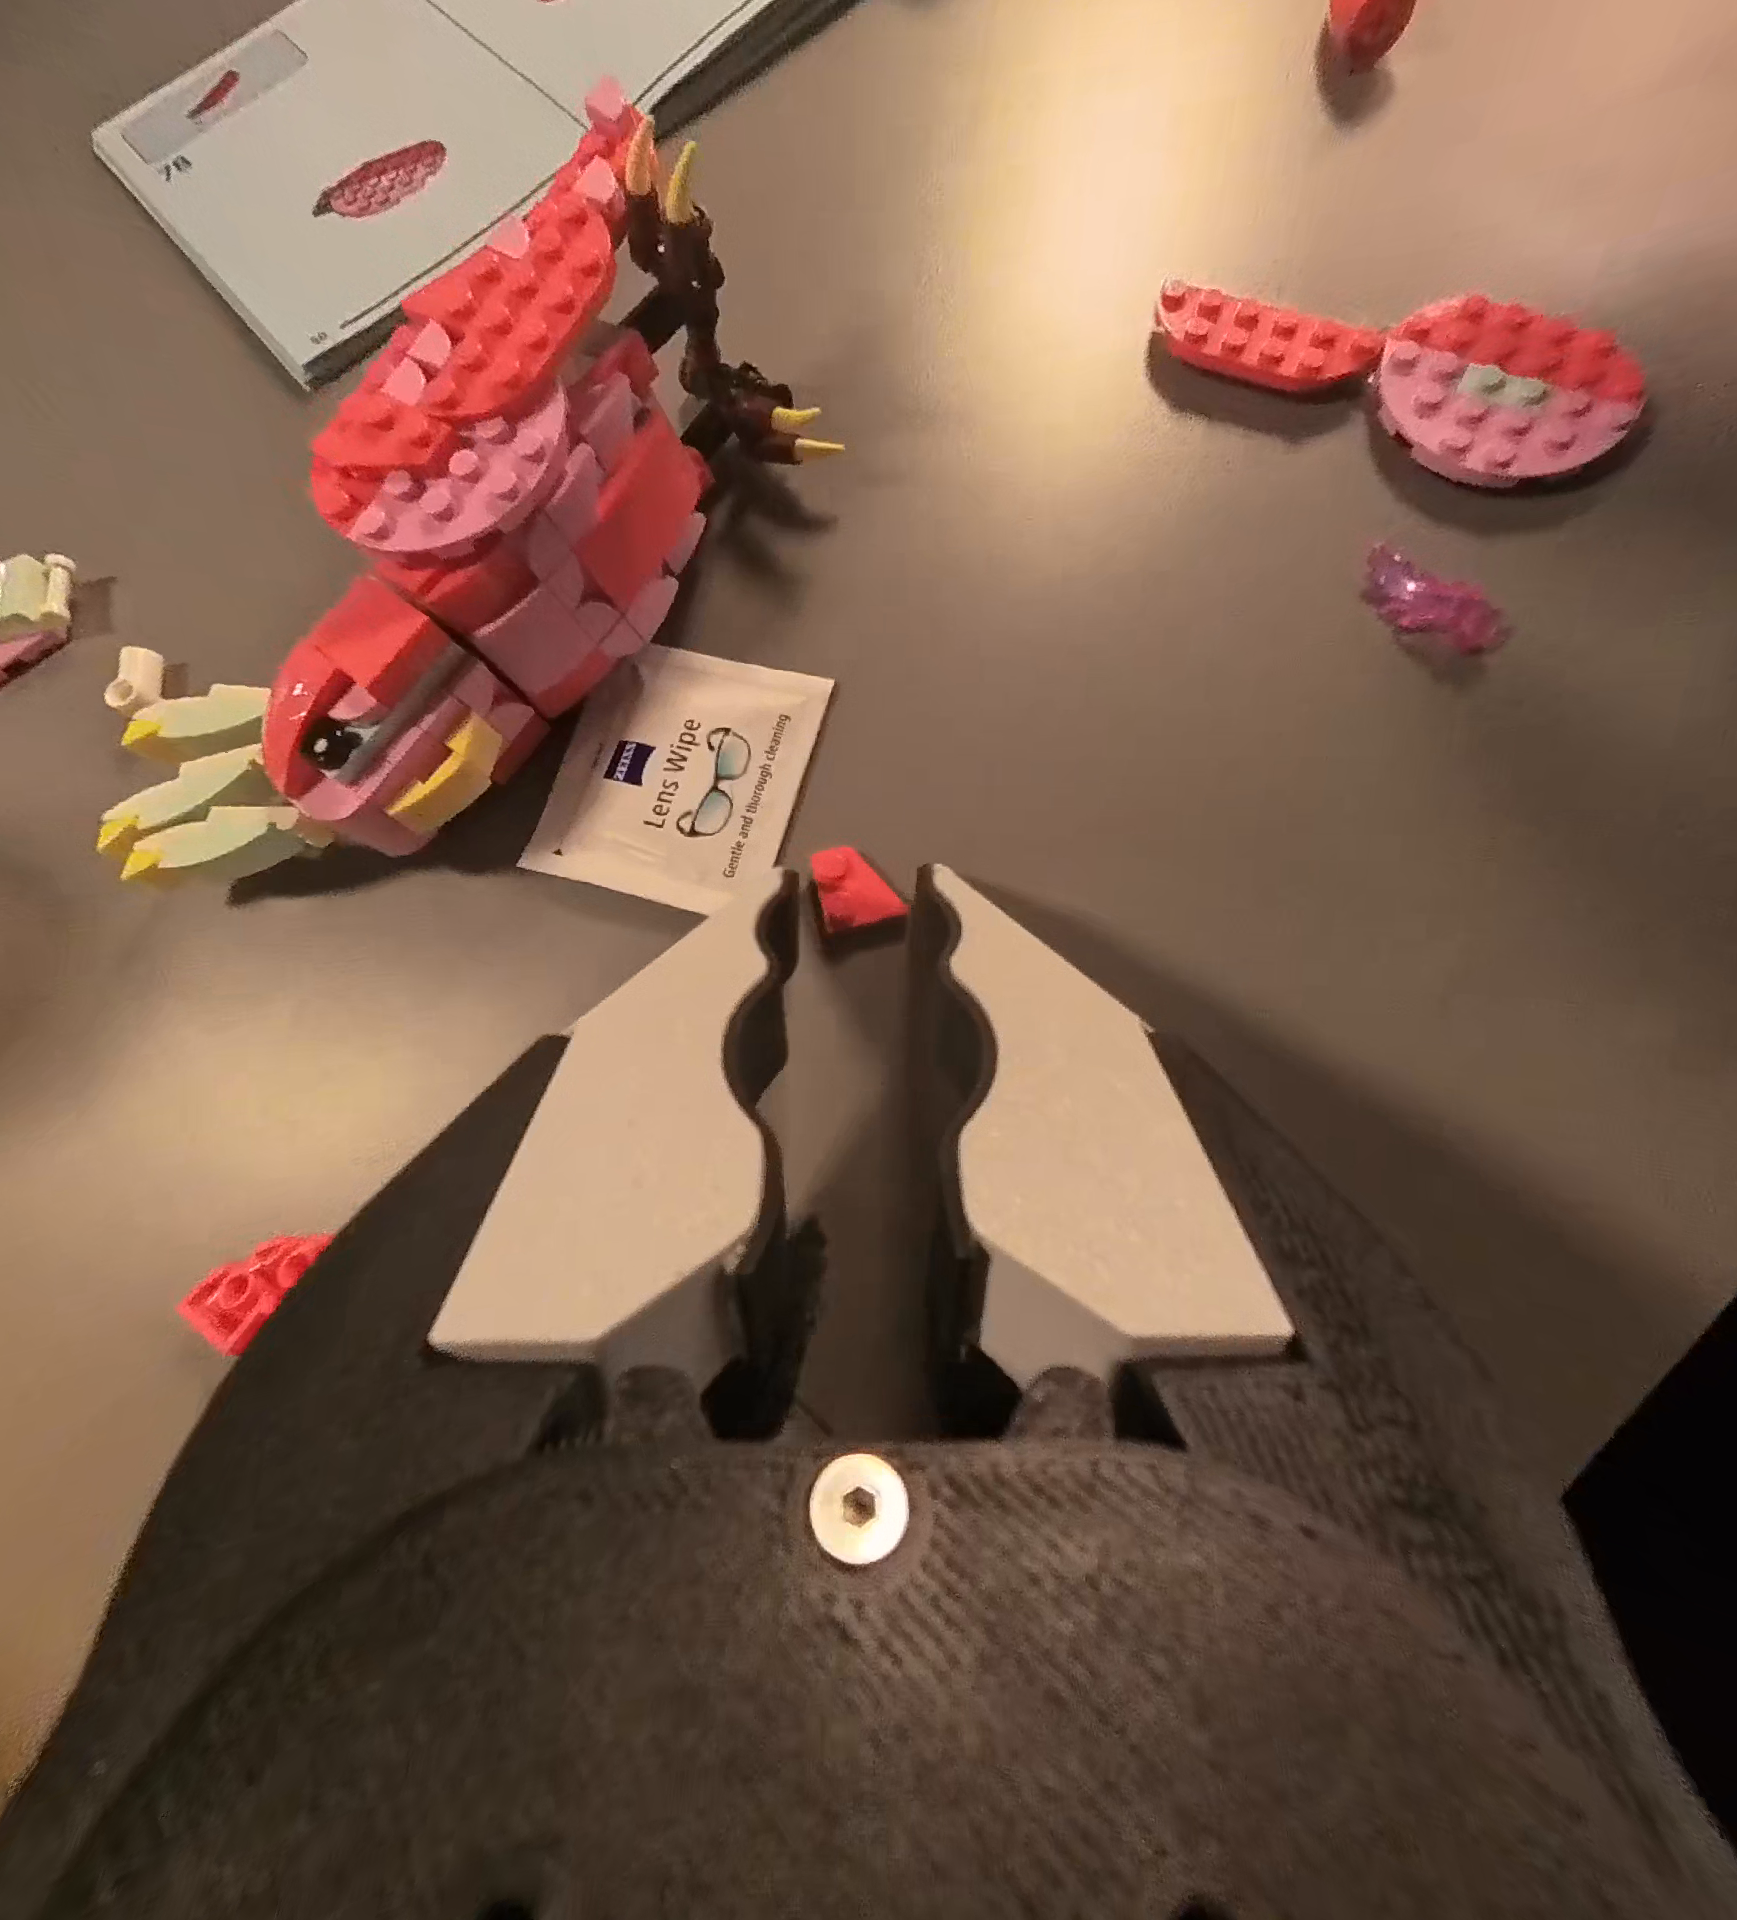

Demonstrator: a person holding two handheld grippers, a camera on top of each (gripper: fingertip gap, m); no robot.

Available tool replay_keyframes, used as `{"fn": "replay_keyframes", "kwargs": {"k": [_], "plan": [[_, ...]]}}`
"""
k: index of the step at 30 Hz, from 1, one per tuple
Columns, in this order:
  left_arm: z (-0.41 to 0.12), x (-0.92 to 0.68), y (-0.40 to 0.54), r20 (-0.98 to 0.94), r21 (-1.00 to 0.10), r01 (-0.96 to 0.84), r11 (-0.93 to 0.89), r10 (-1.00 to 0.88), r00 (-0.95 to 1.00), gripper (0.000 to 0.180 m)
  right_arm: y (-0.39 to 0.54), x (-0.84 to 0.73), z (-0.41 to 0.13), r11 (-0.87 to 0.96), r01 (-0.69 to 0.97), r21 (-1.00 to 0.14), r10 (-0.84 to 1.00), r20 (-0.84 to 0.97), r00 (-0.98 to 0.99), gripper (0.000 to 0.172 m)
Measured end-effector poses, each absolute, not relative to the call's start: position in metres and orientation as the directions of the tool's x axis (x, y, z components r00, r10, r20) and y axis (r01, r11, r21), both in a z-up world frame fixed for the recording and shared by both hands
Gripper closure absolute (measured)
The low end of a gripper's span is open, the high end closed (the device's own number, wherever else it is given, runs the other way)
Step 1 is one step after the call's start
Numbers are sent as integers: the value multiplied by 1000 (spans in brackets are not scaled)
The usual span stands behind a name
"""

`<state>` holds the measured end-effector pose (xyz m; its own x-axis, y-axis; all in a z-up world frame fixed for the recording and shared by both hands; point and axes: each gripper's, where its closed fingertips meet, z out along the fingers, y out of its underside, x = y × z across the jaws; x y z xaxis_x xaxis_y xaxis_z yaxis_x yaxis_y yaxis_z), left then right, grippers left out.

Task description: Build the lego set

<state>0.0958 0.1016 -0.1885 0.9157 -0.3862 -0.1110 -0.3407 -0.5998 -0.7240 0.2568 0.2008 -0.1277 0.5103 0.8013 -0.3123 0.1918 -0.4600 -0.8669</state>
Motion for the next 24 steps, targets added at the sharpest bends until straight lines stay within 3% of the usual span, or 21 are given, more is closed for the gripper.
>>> {"fn": "replay_keyframes", "kwargs": {"k": [8,10,13,16,19,24], "plan": [[-189,97,101,-182,-697,-419,-582,-422,888,170,253,292,-98,-179,33,-983,714,-107,692,143],[-188,98,101,-212,-698,-442,-564,-426,879,171,269,304,-85,-66,2,-998,659,-42,751,145],[-185,102,101,-199,-719,-427,-548,-427,882,171,285,333,-55,199,-51,-979,504,58,862,161],[-168,120,108,-128,-787,-368,-496,-451,883,171,292,346,-48,331,-5,-944,422,143,895,163],[-149,147,125,-116,-834,-363,-415,-512,851,171,306,348,-54,340,57,-939,399,199,895,164],[-142,200,172,-144,-832,-445,-331,-647,749,171,332,349,-60,373,198,-906,344,334,878,165]]}}
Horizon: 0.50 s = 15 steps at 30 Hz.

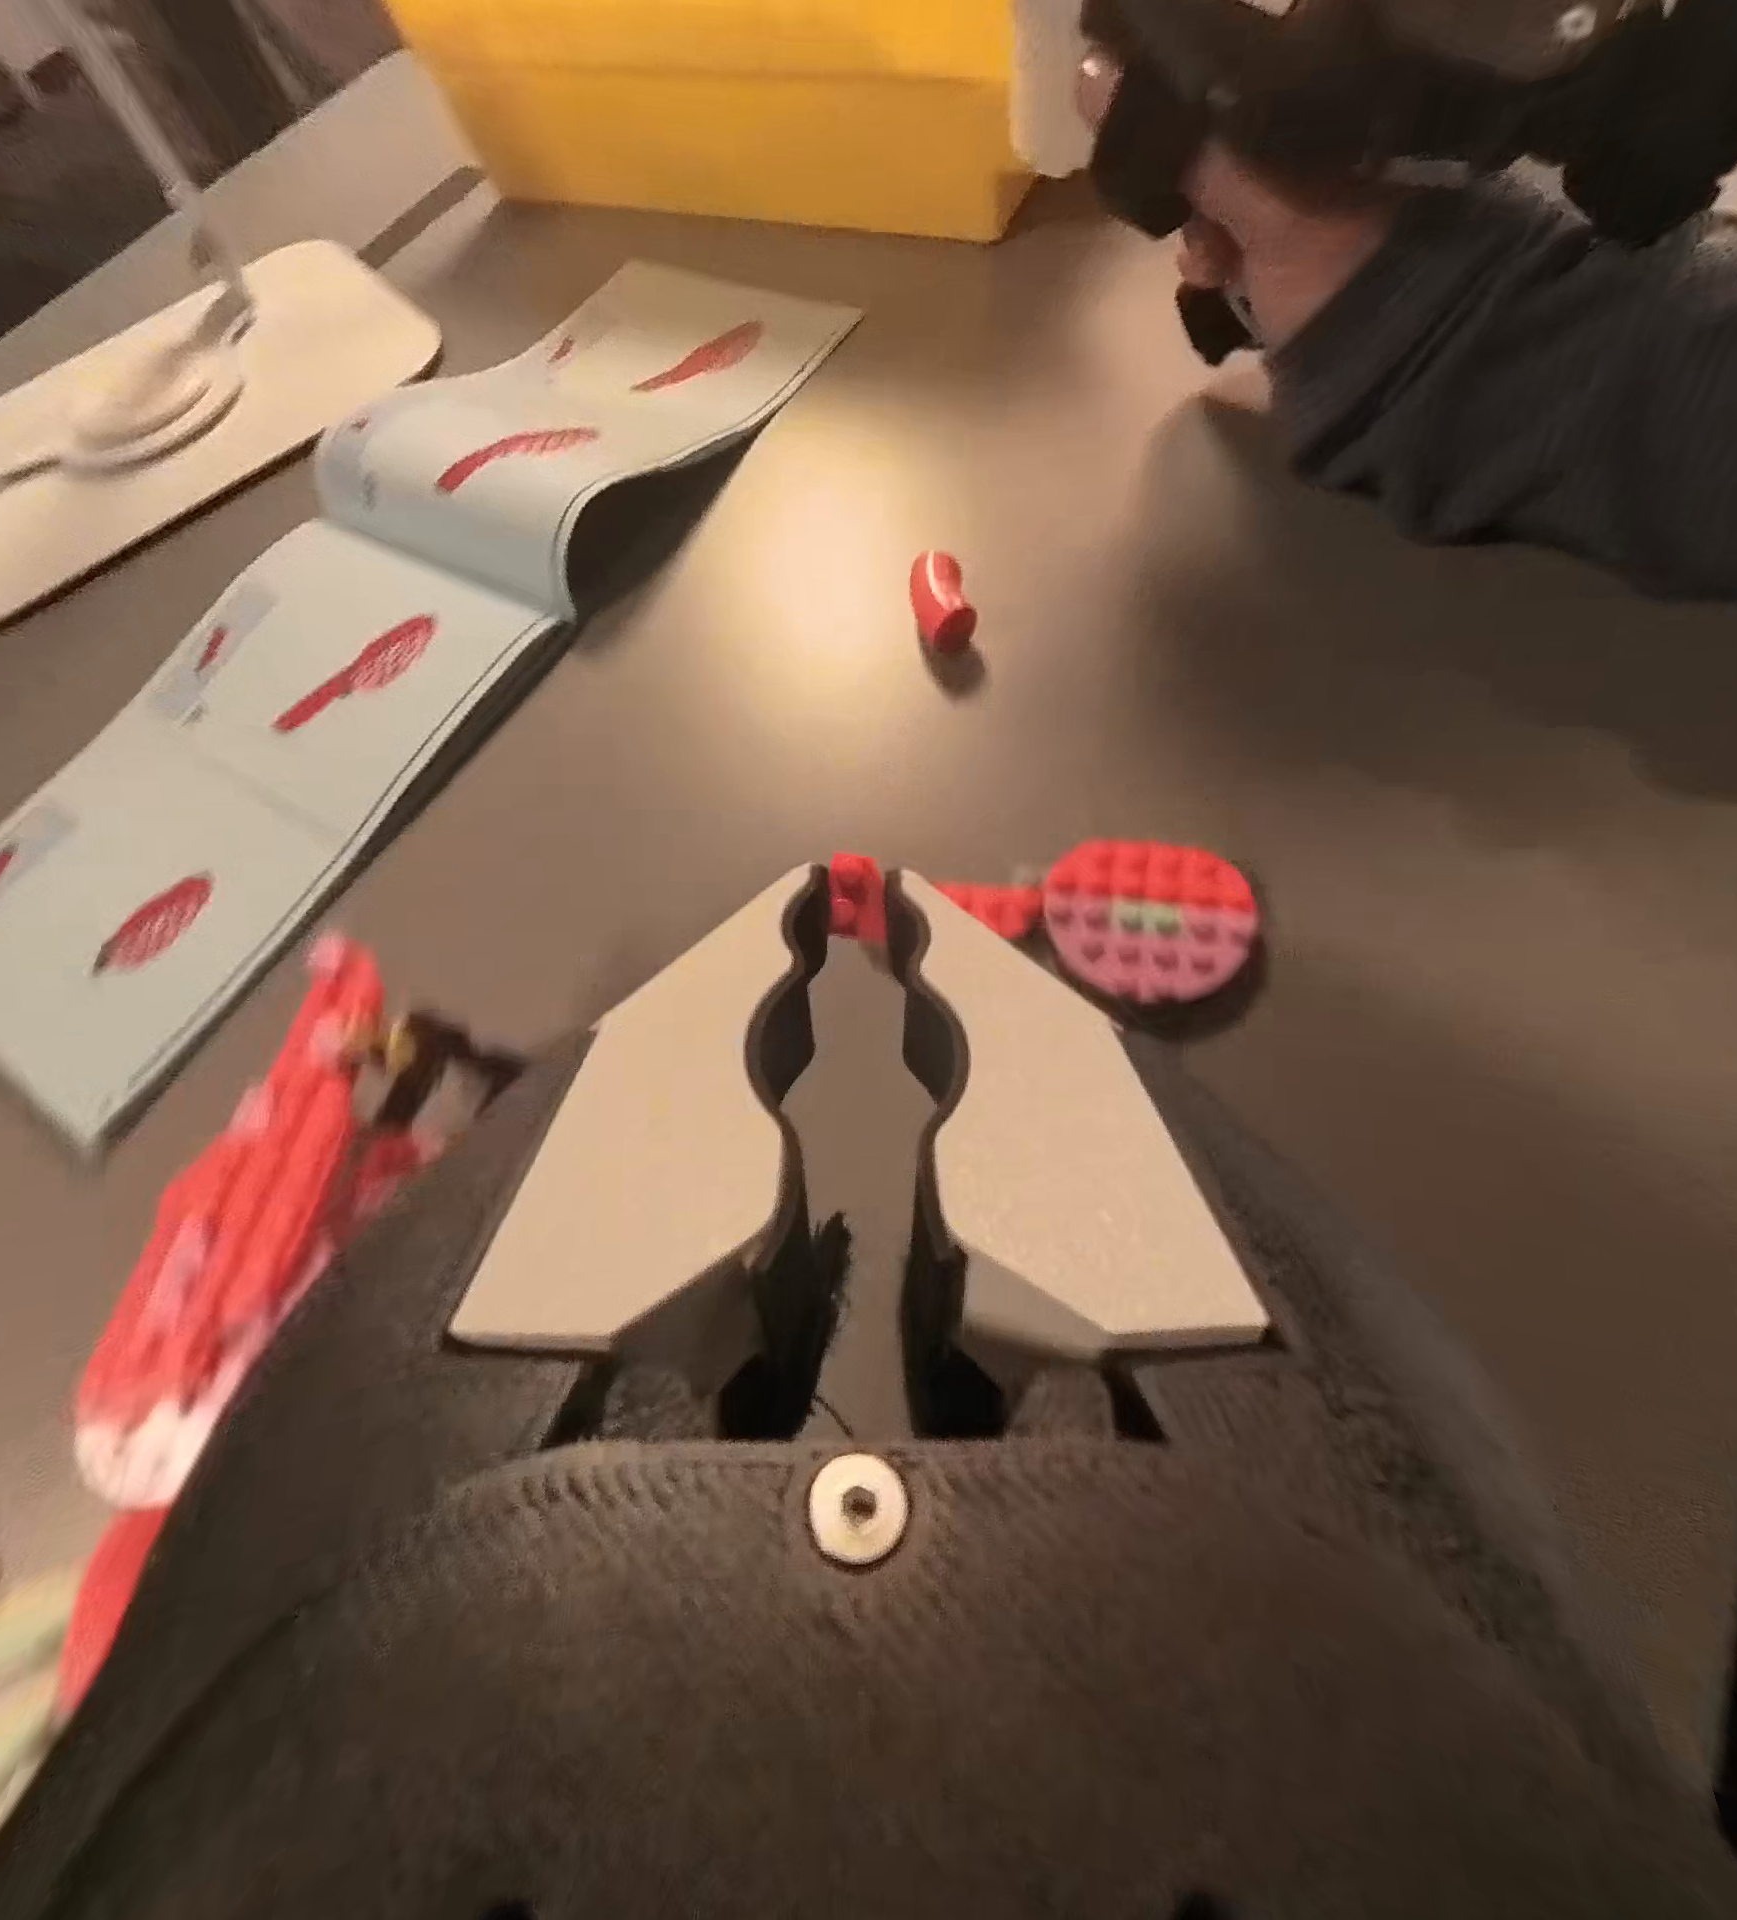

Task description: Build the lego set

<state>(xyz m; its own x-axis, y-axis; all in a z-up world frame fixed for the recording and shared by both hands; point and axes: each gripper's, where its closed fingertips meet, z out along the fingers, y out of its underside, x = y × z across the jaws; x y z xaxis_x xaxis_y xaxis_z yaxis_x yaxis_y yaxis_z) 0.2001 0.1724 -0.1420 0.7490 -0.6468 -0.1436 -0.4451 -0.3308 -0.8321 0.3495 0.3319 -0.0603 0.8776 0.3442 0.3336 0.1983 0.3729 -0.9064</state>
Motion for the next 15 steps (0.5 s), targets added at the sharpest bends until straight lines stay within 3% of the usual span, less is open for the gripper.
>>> {"fn": "replay_keyframes", "kwargs": {"k": [6,15], "plan": [[-178,234,229,-90,-765,-507,-398,-712,696,171,374,362,-66,341,285,-896,260,381,887,165],[-189,241,229,-116,-735,-562,-379,-747,655,171,387,358,-59,399,312,-862,226,422,878,167]]}}
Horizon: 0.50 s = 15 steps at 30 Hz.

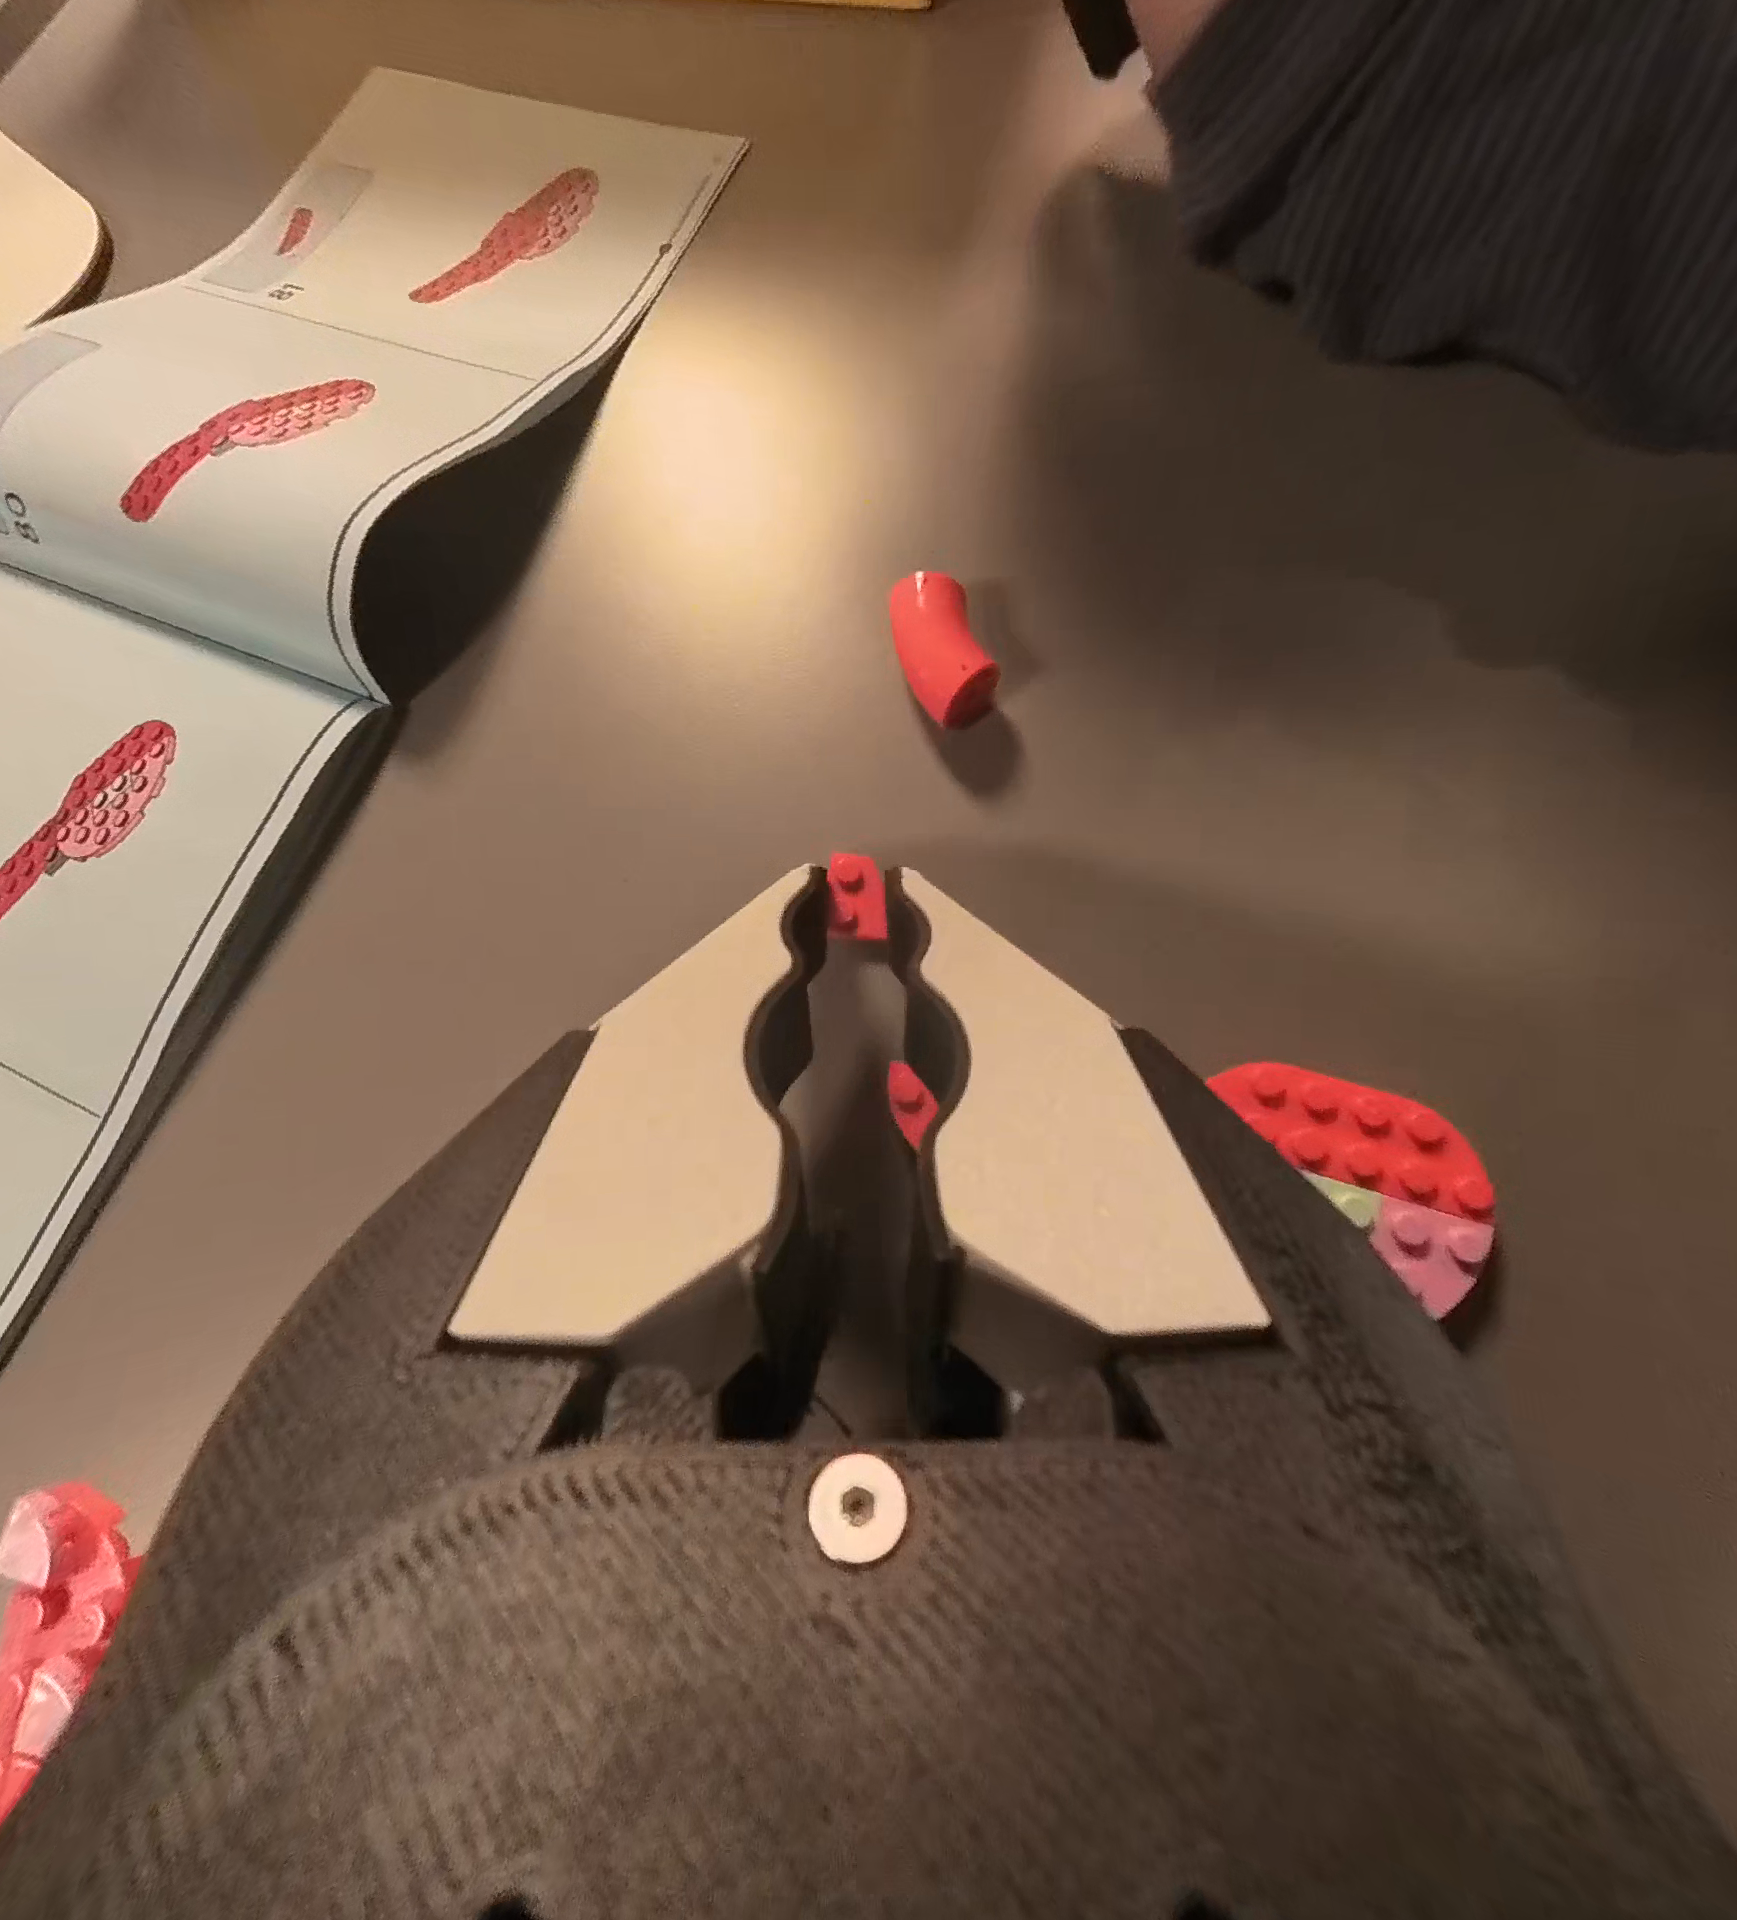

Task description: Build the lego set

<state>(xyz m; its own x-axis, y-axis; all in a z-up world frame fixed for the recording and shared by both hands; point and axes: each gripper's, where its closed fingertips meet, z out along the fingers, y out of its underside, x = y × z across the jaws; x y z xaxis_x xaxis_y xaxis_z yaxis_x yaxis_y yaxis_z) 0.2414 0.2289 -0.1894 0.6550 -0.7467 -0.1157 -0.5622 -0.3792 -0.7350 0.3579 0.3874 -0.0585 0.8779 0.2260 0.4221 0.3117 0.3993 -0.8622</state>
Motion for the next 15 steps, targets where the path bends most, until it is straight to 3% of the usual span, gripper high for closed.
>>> {"fn": "replay_keyframes", "kwargs": {"k": [2,5,15], "plan": [[-189,241,229,-113,-744,-553,-376,-744,659,169,379,347,-57,438,313,-842,261,453,853,168],[-186,241,226,-86,-755,-530,-386,-743,663,151,376,335,-59,448,316,-836,306,475,825,168],[-172,228,224,-13,-824,-419,-381,-726,687,149,371,325,-61,450,296,-843,364,476,801,168]]}}
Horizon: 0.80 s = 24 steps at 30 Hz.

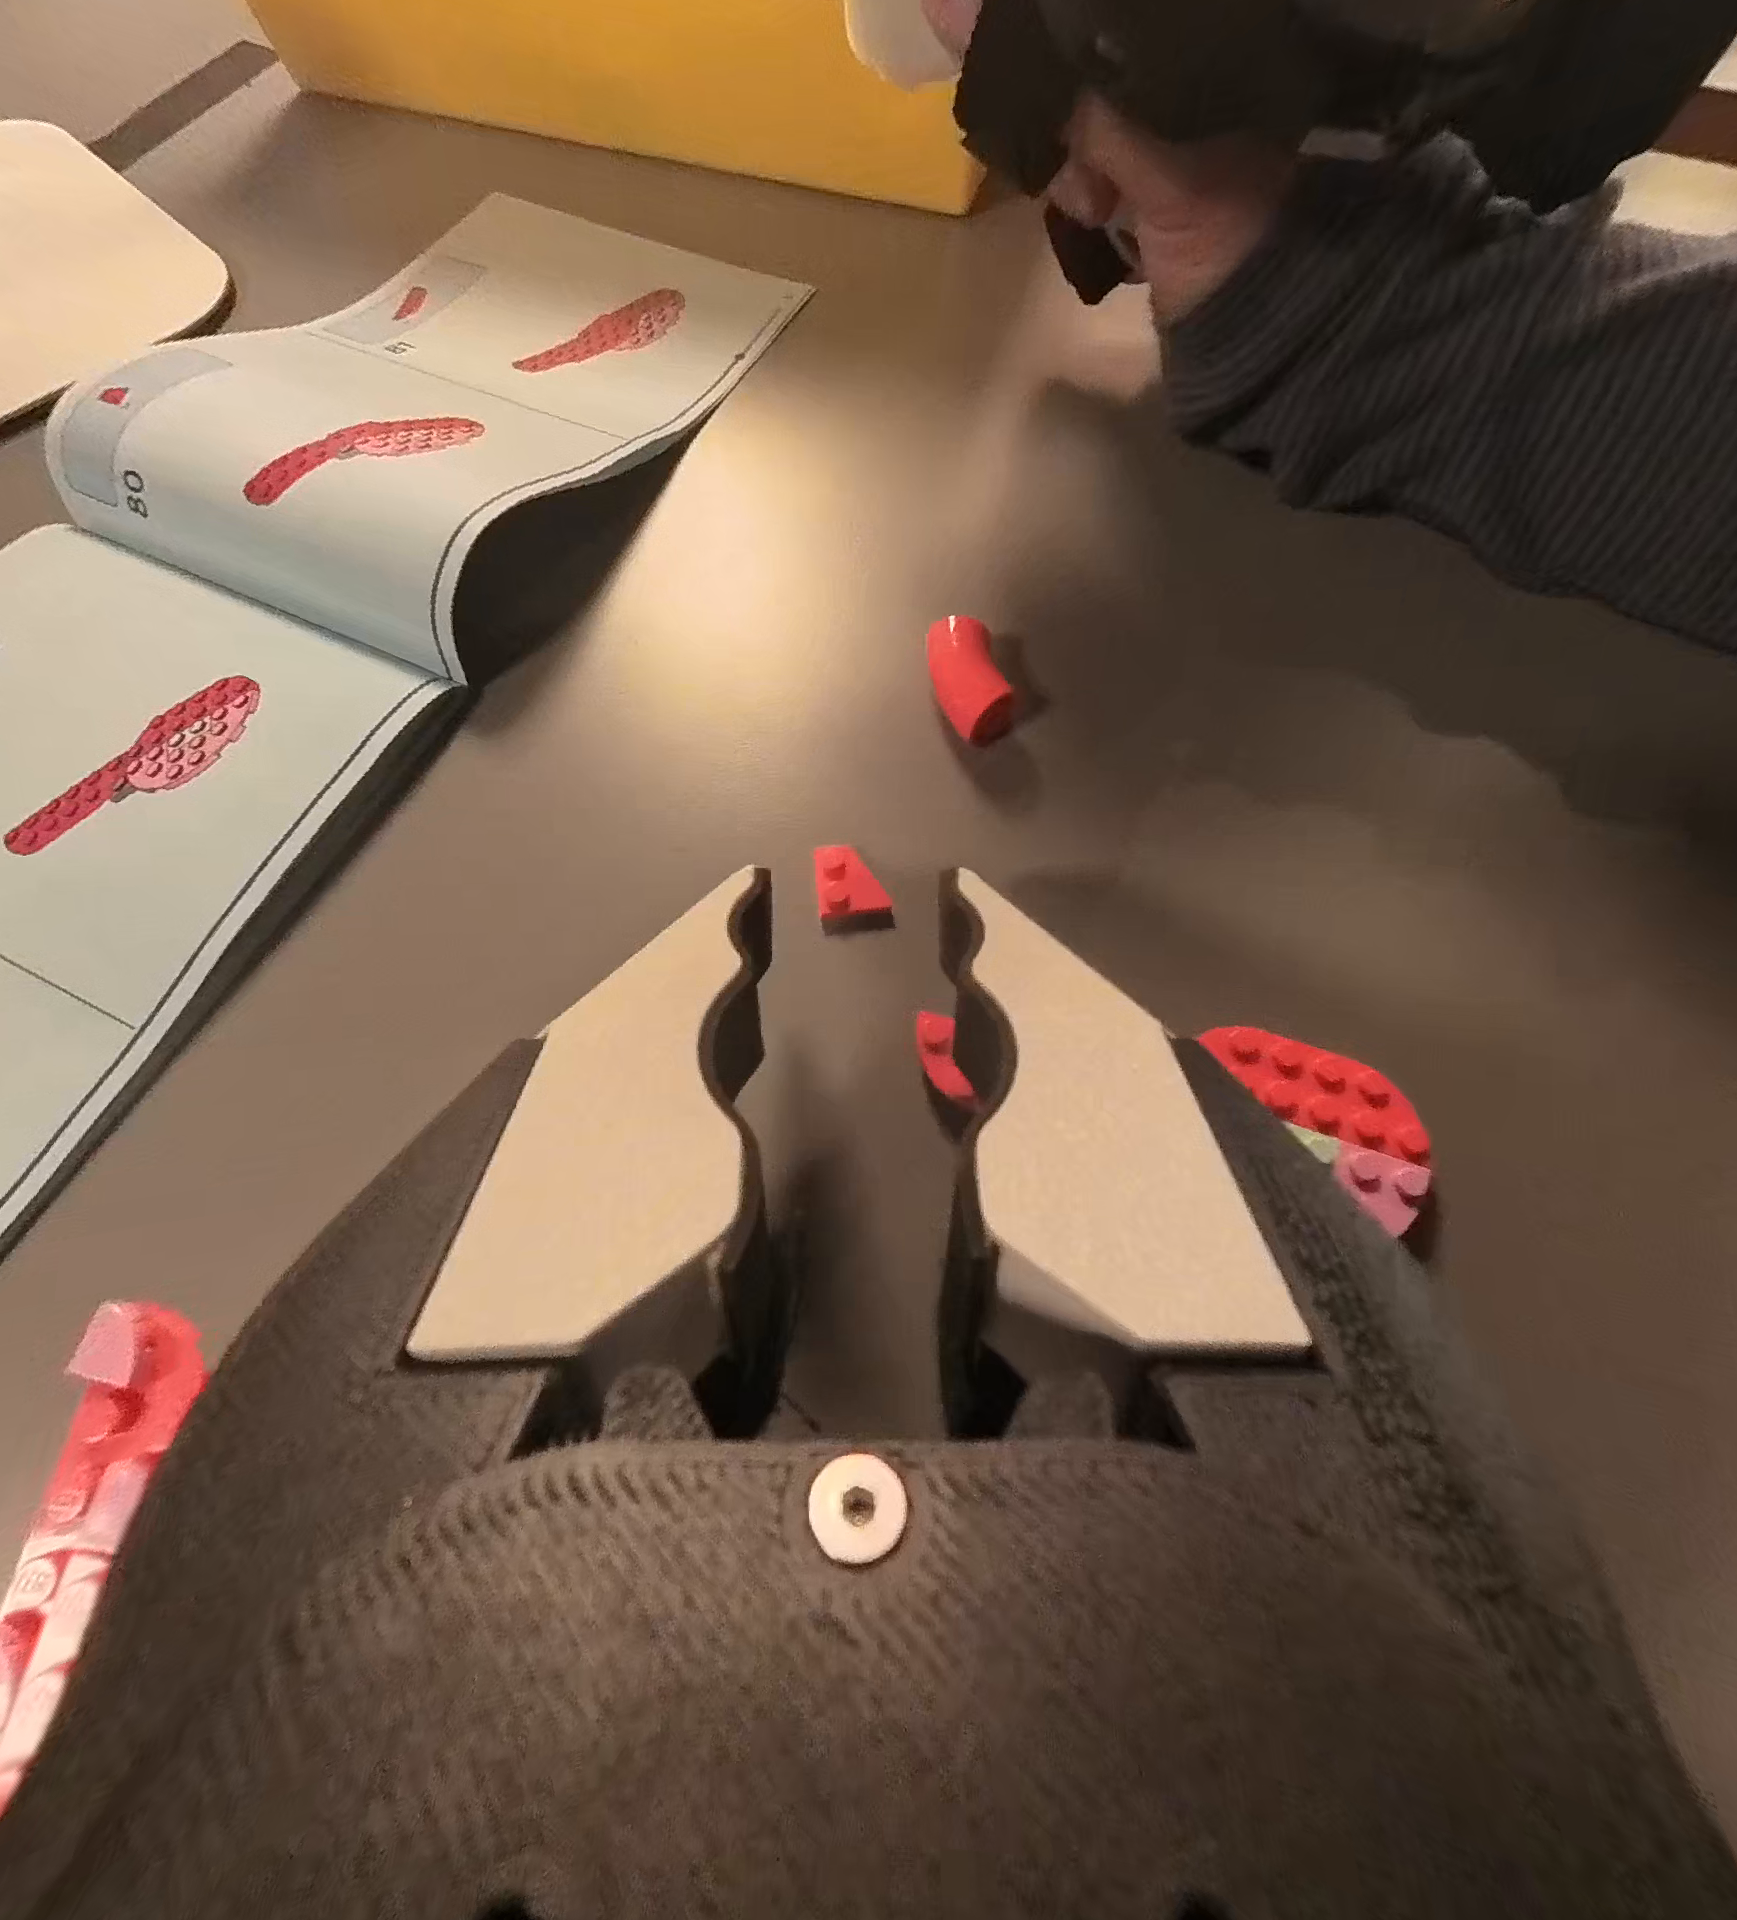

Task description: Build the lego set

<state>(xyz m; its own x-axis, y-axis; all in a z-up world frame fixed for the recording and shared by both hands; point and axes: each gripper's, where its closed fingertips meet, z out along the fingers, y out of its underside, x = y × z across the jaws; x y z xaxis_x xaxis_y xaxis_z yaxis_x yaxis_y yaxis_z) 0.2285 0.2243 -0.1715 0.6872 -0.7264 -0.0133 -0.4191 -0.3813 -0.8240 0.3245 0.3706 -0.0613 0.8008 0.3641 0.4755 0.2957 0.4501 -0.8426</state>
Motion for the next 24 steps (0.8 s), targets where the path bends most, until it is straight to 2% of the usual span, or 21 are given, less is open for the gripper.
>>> {"fn": "replay_keyframes", "kwargs": {"k": [8,15,24], "plan": [[-157,232,225,38,-871,-332,-363,-723,690,148,371,327,-61,437,277,-856,376,453,808,167],[-140,225,229,11,-910,-286,-300,-706,708,149,372,326,-63,431,277,-859,387,453,803,167],[-120,203,222,-129,-940,-310,-144,-690,712,151,372,323,-65,423,272,-864,410,451,793,167]]}}
